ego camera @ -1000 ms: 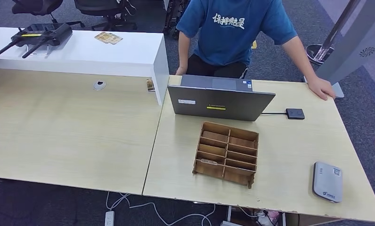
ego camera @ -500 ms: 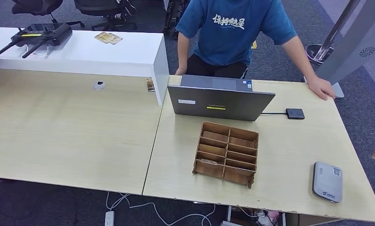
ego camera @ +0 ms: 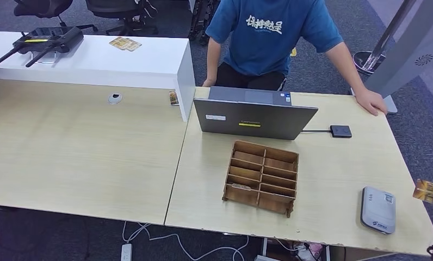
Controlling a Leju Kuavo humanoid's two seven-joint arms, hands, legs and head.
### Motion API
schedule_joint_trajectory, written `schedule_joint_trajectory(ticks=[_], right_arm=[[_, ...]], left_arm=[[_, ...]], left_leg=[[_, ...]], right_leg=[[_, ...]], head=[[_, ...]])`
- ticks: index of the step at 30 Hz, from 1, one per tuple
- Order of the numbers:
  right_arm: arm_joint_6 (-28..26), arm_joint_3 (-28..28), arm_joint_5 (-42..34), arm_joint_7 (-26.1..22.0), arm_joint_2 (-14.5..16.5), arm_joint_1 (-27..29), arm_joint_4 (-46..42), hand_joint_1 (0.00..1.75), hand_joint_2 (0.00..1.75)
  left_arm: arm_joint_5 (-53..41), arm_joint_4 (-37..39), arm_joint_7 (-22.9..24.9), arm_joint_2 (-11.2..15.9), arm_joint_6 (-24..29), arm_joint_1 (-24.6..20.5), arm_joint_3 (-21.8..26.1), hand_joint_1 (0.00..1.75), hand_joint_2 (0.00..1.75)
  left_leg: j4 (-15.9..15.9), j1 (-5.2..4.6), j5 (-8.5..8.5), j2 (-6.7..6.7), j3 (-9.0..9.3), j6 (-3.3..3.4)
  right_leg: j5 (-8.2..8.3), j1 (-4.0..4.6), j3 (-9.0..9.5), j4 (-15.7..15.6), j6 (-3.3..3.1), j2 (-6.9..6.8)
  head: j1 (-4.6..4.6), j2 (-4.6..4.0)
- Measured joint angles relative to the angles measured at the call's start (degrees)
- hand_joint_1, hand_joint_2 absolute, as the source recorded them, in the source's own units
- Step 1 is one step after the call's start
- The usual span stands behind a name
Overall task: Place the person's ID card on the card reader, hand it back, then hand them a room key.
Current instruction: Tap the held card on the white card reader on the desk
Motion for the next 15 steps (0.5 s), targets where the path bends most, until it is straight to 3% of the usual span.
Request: schedule_joint_trajectory(ticks=[15], right_arm=[[0.1,0.0,0.0,0.0,1.4,1.2,-0.7,1.75,1.75]], left_arm=[[0.1,0.0,0.0,0.0,0.1,0.0,0.0,0.00,0.00]], left_leg=[[0.0,0.00,0.00,0.01,0.01,0.00]], right_leg=[[0.00,0.00,0.00,0.0,0.00,0.00]], head=[[0.00,0.00]])
